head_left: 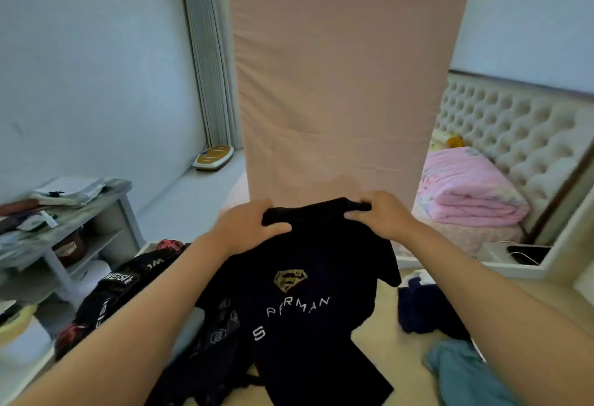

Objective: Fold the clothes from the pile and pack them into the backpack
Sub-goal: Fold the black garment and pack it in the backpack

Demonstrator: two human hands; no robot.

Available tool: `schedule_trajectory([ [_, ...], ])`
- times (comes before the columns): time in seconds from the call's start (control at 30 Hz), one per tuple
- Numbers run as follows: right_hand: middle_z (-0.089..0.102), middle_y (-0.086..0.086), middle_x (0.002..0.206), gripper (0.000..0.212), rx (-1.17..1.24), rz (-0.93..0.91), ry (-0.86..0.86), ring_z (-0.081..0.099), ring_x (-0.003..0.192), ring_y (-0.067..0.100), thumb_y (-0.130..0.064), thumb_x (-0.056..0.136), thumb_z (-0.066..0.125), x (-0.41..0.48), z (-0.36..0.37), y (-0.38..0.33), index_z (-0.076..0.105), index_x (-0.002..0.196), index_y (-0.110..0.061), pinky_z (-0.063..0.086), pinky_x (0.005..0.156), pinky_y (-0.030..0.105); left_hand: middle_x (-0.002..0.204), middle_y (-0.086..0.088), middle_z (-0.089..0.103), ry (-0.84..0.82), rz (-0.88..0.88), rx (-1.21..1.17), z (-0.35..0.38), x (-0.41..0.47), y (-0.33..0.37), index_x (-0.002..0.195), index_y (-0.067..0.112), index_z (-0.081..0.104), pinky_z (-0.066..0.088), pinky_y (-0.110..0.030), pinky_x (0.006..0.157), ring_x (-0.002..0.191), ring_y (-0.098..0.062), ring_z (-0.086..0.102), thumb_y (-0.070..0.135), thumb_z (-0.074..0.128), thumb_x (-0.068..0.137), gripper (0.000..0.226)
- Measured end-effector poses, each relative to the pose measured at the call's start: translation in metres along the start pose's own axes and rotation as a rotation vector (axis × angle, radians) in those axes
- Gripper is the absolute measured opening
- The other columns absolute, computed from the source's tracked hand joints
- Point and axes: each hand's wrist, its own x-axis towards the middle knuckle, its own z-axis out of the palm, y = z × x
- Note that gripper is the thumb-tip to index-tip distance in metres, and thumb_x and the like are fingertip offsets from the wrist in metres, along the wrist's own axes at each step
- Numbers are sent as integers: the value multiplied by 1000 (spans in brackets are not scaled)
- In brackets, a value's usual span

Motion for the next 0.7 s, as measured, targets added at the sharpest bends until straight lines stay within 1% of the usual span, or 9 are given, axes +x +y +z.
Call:
schedule_trajectory([
  [0.1,68,9,68,29,63,20,35,64,62,22,-38,83,78,-26,-22,-27,74,73,-12,45,62,33,101,14,60,-35,91,58,-35,-21,0,110,33,47,45,-30,75,90,-9,57,55,67,83,41],
  [0.2,64,-9,61,23,198,-2,20,59,56,5,-26,86,77,-58,-41,-59,74,67,-14,42,62,23,105,15,60,50,185,-17,-57,-39,0,115,35,51,48,-32,87,97,-9,58,36,59,94,22],
  [0.27,70,-19,68,15,304,-15,-9,64,64,-6,-18,89,74,-79,-56,-80,76,74,-24,45,66,13,102,15,63,109,193,-91,-72,-48,4,109,35,60,48,-32,89,98,-8,59,34,51,99,14],
  [0.37,77,-3,92,7,473,59,-180,72,87,9,-21,91,70,-101,-85,-103,76,91,-17,53,78,24,90,14,65,175,195,-113,-101,-63,22,99,34,65,48,-30,82,91,-8,62,43,48,99,20],
  [0.4,75,7,105,18,538,108,-253,71,97,18,-23,89,71,-105,-96,-106,74,102,-11,55,83,30,86,12,67,174,220,-146,-114,-70,30,94,33,66,49,-31,81,88,-9,64,46,50,97,21],
  [0.5,67,15,124,52,662,229,-407,66,109,27,-31,74,81,-117,-126,-114,70,118,-4,56,88,35,96,2,72,-111,246,-524,-152,-93,52,100,27,70,53,-32,84,91,-15,70,44,64,90,21],
  [0.6,68,16,119,49,683,219,-414,67,106,27,-31,69,79,-121,-139,-108,73,109,-2,56,87,35,106,-4,70,-330,223,-572,-166,-102,52,113,26,66,56,-38,86,97,-24,70,26,67,84,29],
  [0.63,69,16,115,42,654,204,-375,67,103,28,-28,73,74,-121,-139,-105,72,105,0,54,87,36,105,-2,70,-310,216,-513,-161,-101,50,112,29,67,56,-38,86,97,-21,69,22,64,87,26],
  [0.7,66,16,98,31,525,173,-232,63,92,28,-18,72,65,-118,-131,-99,67,96,3,51,83,35,101,9,71,-154,201,-415,-142,-95,48,108,36,69,52,-23,84,95,-8,68,24,59,96,20],
])
